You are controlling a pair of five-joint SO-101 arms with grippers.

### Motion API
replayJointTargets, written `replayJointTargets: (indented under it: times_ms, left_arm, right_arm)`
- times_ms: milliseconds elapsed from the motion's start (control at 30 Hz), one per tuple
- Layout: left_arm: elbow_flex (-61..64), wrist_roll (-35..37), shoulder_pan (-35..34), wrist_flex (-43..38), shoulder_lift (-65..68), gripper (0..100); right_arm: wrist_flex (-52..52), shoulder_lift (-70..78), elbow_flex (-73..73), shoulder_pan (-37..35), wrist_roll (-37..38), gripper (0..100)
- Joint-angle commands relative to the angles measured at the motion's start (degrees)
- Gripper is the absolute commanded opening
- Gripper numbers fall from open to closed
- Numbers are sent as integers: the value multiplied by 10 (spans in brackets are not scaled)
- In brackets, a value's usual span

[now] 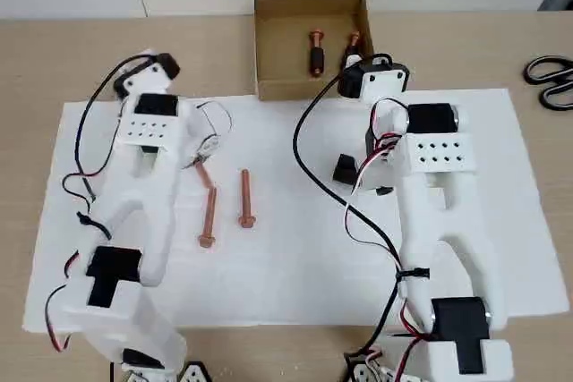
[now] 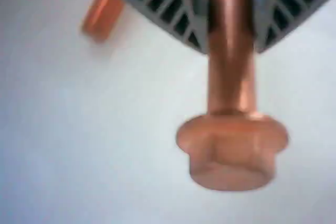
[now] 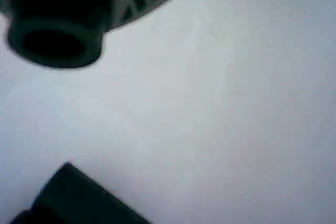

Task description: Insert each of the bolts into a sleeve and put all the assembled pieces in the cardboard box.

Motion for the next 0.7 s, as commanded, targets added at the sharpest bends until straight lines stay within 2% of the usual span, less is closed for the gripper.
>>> replayJointTargets:
  times_ms: [0, 67, 133, 267, 367, 500, 667]
  left_arm:
    - [-16, -222, -2, 27, -2, 17]
    - [1, -274, 2, 20, -2, 17]
    - [11, -274, -5, 8, -2, 17]
    - [44, -205, -33, -60, 17, 17]
    - [48, -168, -49, -73, 47, 18]
    - [23, -218, -47, -25, 81, 19]
    - [16, -251, -47, -19, 89, 18]
  right_arm:
    - [-1, -13, -2, -1, -1, 4]
    - [-1, -13, -2, -1, -1, 4]
    - [0, -13, -2, -1, -1, 4]
    - [1, -13, -2, -1, -1, 4]
    - [1, -13, -2, -1, -1, 4]
    - [1, -13, -2, -1, -1, 4]
    - [1, -13, -2, -1, -1, 4]
